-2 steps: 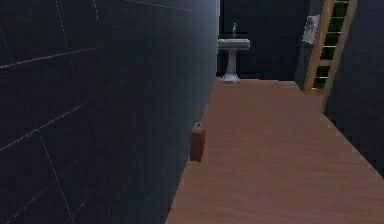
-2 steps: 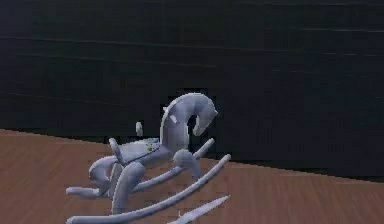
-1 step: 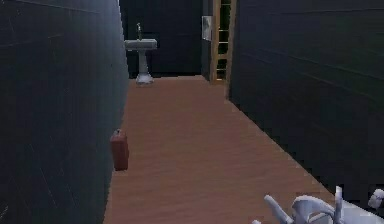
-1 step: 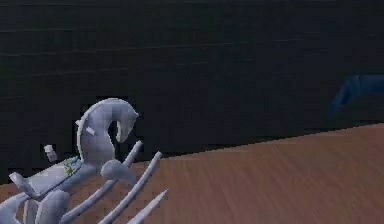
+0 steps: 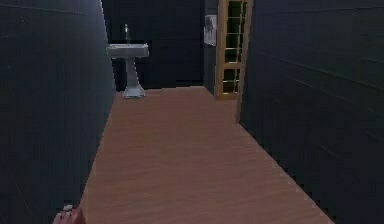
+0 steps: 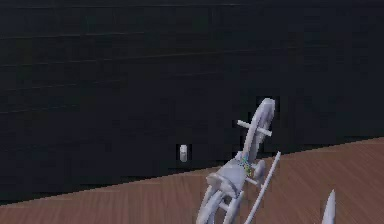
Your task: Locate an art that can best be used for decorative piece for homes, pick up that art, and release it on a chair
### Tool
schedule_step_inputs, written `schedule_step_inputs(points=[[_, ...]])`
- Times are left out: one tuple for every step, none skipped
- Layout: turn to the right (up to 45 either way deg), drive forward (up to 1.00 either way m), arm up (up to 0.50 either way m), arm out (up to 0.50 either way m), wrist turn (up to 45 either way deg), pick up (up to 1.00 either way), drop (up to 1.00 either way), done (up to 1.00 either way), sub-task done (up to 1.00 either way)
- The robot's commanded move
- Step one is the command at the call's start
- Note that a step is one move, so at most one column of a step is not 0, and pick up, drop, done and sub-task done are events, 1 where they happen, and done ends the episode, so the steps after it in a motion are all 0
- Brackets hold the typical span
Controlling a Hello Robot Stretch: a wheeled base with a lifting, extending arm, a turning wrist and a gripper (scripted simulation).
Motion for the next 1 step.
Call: schedule_step_inputs(points=[[18.0,0.00,0.00,0.00,0.0,0.00,0.00,0.00,0.00]])
